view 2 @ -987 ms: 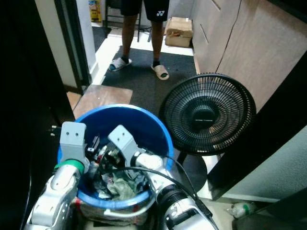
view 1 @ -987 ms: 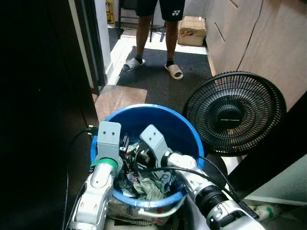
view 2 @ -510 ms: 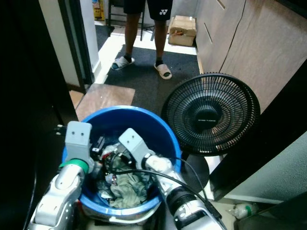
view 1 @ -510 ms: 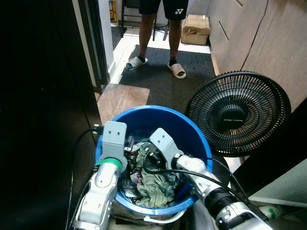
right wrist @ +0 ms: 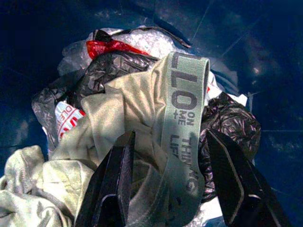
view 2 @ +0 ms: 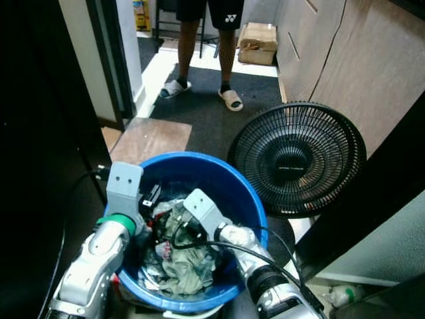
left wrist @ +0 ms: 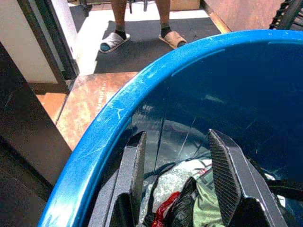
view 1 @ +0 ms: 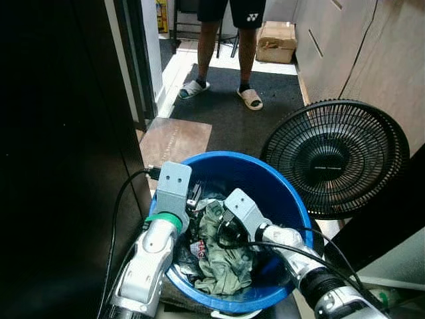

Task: Clothes washing

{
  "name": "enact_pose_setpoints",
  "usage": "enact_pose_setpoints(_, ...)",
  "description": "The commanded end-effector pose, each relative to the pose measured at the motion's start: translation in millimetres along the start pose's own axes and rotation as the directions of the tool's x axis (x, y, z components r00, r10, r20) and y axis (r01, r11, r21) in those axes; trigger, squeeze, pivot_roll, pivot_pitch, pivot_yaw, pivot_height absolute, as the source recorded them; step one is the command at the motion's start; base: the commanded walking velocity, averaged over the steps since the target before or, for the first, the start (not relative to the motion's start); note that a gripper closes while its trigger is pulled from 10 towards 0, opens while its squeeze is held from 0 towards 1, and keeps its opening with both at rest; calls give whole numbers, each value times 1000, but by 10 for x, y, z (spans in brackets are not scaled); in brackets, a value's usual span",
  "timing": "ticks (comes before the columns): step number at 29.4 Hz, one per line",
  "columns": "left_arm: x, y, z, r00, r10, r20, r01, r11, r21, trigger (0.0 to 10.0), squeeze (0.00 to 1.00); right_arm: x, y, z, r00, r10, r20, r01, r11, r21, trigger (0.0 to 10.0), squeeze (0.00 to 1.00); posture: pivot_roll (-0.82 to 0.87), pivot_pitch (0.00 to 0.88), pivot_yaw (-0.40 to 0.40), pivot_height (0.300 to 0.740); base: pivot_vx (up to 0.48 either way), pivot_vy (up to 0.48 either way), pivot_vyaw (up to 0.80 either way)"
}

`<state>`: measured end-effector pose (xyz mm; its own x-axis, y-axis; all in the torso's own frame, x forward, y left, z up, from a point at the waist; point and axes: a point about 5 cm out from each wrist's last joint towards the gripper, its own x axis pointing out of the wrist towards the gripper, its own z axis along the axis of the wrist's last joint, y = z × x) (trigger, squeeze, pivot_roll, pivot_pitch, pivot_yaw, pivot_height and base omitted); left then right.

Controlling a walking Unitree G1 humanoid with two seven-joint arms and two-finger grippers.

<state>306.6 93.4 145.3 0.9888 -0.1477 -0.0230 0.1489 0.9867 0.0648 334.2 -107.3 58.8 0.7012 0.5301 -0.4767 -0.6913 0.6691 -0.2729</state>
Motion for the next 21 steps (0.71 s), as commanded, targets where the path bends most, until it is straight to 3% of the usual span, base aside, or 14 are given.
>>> enact_pose_setpoints(1, -54, 241, -254, 989, 100, -112, -99, 995, 18, 10000, 0, -177, 38, -543, 988, 0, -157, 18, 993, 117, 10000, 0, 102, 134, 3, 487, 0, 0, 0)
enact_pose_setpoints(12, -53, 239, -251, 989, 93, -112, -91, 996, 19, 10000, 0, -256, 169, -686, 985, 85, -147, -53, 976, 210, 10000, 0, 90, 140, 10, 487, 0, 0, 0)
enact_pose_setpoints(14, -35, 216, -244, 990, 82, -111, -81, 997, 16, 10000, 0, -384, 249, -935, 968, 130, -216, -78, 969, 235, 10000, 0, 75, 144, 11, 487, 0, 0, 0)
enact_pose_setpoints(21, -24, 194, -228, 992, 70, -107, -69, 998, 11, 10000, 0, -531, 216, -1157, 948, 109, -299, -39, 972, 231, 10000, 0, 65, 148, 21, 487, 0, 0, 0)
